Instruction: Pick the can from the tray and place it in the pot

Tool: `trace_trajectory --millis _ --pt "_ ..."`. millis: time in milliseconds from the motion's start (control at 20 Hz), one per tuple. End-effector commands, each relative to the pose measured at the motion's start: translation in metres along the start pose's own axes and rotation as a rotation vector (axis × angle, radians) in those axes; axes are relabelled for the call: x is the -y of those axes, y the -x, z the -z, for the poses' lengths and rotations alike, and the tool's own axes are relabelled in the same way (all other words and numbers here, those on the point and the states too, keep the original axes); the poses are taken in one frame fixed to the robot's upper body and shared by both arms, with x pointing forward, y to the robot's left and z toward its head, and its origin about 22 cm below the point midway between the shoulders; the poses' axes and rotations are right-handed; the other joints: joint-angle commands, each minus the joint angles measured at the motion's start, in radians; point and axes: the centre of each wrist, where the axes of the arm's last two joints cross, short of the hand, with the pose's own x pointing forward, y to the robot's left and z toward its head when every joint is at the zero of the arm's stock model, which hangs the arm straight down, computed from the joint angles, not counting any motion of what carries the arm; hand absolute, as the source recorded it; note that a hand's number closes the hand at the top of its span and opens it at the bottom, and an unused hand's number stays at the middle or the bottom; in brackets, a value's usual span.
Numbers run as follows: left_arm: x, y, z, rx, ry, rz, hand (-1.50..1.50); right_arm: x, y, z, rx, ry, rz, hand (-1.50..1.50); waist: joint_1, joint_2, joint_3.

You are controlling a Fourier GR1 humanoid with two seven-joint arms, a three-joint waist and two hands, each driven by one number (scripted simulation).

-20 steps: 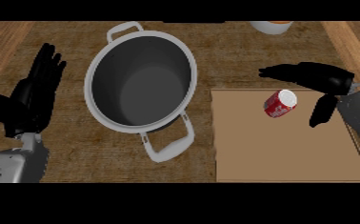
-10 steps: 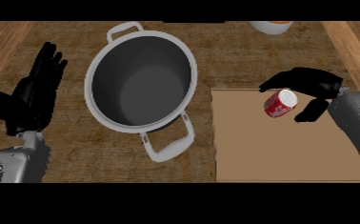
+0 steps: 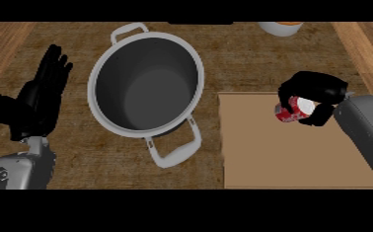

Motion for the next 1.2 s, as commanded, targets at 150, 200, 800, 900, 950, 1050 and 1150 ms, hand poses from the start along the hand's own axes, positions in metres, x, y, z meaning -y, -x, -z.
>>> trace_trajectory --millis 150,200,800,900,950,1050,1150 --pt "-0.005 0.006 0.001 -0.011 0.001 0.001 0.0 -0.048 -0.14 0.156 0.131 -0.013 0.09 1.5 -0.001 -0.02 -0.005" --pt "-0.004 0.004 0.003 -0.014 -0.005 -0.001 0.0 -0.061 -0.158 0.168 0.147 -0.016 0.118 1.5 -0.002 -0.023 -0.005" --pt "0.008 0.012 0.003 -0.031 0.032 -0.011 0.0 -0.058 -0.259 0.171 -0.032 0.303 0.226 1.5 0.029 -0.028 0.006" --pt "0.003 0.014 0.002 -0.032 0.018 0.001 0.0 -0.042 -0.274 0.164 -0.069 0.448 0.234 1.5 0.027 -0.035 0.004" --pt "0.007 0.009 0.003 -0.022 0.023 -0.003 0.0 -0.043 -0.285 0.16 -0.078 0.483 0.258 1.5 0.017 -0.041 0.005" --pt "-0.001 0.009 0.007 -0.035 0.005 -0.001 0.0 -0.033 -0.299 0.151 -0.092 0.624 0.313 1.5 0.007 -0.037 0.005" --pt "0.001 0.014 0.004 -0.047 0.004 0.005 0.0 -0.022 -0.317 0.144 -0.116 0.744 0.303 1.5 0.005 -0.04 0.003"
